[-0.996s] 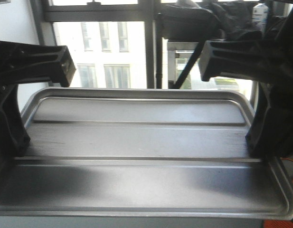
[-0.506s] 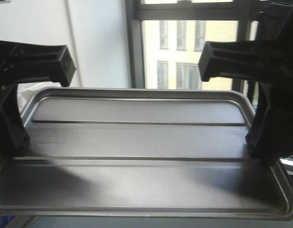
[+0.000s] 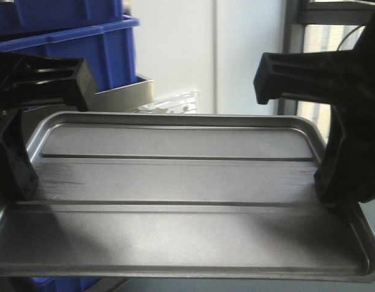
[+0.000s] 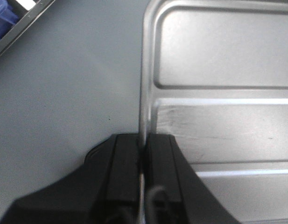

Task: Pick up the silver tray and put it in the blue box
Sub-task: 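Drive the base up to the blue crate, tray held level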

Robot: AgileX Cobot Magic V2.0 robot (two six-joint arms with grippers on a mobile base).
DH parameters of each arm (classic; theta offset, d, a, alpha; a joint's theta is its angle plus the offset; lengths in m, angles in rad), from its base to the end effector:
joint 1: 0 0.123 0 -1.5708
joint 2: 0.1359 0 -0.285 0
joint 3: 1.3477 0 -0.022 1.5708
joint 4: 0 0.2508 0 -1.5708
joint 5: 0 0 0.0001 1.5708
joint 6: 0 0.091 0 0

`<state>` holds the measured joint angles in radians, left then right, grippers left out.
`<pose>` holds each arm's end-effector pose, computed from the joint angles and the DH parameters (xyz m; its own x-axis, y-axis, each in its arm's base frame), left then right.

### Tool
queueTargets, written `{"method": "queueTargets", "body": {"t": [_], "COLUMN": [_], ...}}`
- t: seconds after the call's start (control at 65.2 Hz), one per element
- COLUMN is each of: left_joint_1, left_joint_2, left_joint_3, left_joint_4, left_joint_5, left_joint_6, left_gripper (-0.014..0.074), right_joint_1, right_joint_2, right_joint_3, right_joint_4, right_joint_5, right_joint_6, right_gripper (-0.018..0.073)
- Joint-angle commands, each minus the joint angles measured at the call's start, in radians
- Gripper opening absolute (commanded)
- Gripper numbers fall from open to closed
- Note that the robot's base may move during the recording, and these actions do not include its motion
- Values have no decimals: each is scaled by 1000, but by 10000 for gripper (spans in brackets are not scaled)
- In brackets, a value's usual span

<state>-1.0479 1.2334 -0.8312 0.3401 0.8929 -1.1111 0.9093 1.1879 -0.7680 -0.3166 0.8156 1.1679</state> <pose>0.1312 -0.1803 0.2642 -0.9025 0.0598 -0.4266 0.1343 0.9800 -0.1468 0.1470 0.1553 0.2583 -0.8983 0.1331 -0.4189 0.0357 0.9720 0.2322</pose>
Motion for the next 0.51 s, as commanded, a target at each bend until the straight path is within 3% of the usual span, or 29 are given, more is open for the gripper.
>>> {"method": "queueTargets", "body": {"t": [0.0, 0.491], "left_joint_1": [-7, -7], "left_joint_2": [-23, -23], "left_joint_3": [-30, -30], "left_joint_4": [16, 16], "left_joint_5": [-27, -27], "left_joint_6": [-10, -10], "left_gripper": [-6, -6], "right_joint_1": [1, 1], "right_joint_2": [-23, -23], "right_joint_3": [-32, -32], "right_joint_4": [-30, -30], "right_joint_5": [-41, -41], "right_joint_6": [4, 4], "right_gripper": [53, 53]}}
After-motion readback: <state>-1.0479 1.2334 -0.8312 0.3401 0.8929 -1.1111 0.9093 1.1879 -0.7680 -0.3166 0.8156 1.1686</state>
